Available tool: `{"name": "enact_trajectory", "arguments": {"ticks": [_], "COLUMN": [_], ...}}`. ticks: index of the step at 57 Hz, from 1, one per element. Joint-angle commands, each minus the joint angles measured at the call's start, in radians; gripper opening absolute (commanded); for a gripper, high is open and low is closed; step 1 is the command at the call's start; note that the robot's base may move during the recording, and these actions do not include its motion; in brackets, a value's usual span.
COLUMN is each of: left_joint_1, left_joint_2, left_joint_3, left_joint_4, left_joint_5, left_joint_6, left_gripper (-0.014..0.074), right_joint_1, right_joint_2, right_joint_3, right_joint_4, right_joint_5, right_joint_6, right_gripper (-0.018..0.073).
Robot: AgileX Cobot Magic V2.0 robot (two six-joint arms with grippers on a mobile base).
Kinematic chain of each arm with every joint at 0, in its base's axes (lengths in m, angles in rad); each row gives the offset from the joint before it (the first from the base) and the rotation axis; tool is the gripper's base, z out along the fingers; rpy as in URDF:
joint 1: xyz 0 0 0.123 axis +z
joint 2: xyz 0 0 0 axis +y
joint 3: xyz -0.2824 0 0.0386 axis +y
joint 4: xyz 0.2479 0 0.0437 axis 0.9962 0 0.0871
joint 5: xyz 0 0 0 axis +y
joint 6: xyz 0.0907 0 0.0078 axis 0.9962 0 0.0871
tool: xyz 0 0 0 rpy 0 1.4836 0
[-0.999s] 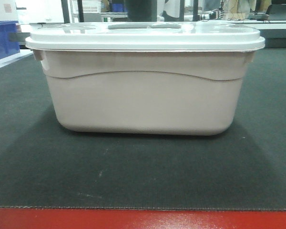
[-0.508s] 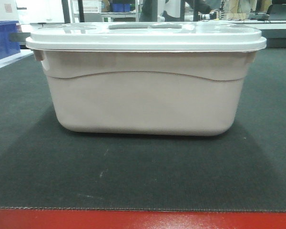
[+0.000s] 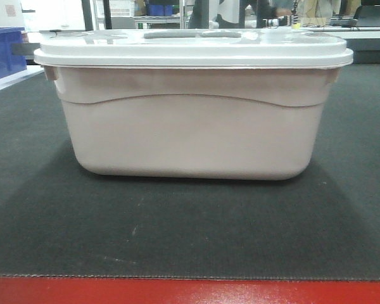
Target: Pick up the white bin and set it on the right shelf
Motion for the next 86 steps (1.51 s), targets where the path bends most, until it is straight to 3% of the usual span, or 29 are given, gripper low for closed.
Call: {"name": "enact_trajectory", "arguments": {"ticks": [1, 11, 16, 23, 26, 33, 36, 46, 54, 69, 81, 86], "left_joint_1": [-0.007, 0.003, 0.03, 0.124, 0.198, 0.333, 0.376, 0.416, 0.418, 0.418, 0.411, 0.393], "left_joint_2": [0.096, 0.291, 0.382, 0.471, 0.508, 0.59, 0.639, 0.773, 0.898, 1.068, 1.145, 1.152], "left_joint_3": [-0.119, -0.307, -0.388, -0.441, -0.443, -0.443, -0.443, -0.443, -0.443, -0.463, -0.493, -0.496], "left_joint_4": [-0.038, -0.039, -0.084, -0.293, -0.425, -0.714, -0.817, -0.966, -1.1, -1.177, -1.259, -1.259], "left_joint_5": [0.027, 0.207, 0.301, 0.372, 0.398, 0.516, 0.586, 0.713, 0.834, 0.834, 0.834, 0.834], "left_joint_6": [-0.009, 0.004, 0.09, 0.271, 0.367, 0.583, 0.653, 0.751, 0.832, 0.842, 0.839, 0.839], "left_gripper": [0.038, 0.038, 0.038, 0.038, 0.038, 0.038, 0.038, 0.038, 0.038, 0.0379, 0.0379, 0.0379], "right_joint_1": [0.001, -0.004, -0.004, -0.034, -0.075, -0.202, -0.281, -0.445, -0.482, -0.45, -0.343, -0.299], "right_joint_2": [0.076, 0.24, 0.325, 0.422, 0.462, 0.542, 0.59, 0.742, 0.883, 1.038, 1.121, 1.145], "right_joint_3": [-0.142, -0.387, -0.483, -0.596, -0.632, -0.665, -0.665, -0.659, -0.659, -0.658, -0.658, -0.658], "right_joint_4": [0.024, 0.152, 0.193, 0.235, 0.269, 0.444, 0.599, 1.0, 1.198, 1.239, 1.243, 1.245], "right_joint_5": [0.041, 0.377, 0.506, 0.654, 0.72, 0.842, 0.91, 1.136, 1.276, 1.297, 1.297, 1.297], "right_joint_6": [-0.003, -0.003, -0.003, -0.004, -0.019, -0.187, -0.325, -0.661, -0.788, -0.809, -0.821, -0.826], "right_gripper": [0.0627, 0.0627, 0.0627, 0.0627, 0.0627, 0.0627, 0.0627, 0.0627, 0.0627, 0.0627, 0.0627, 0.0627]}}
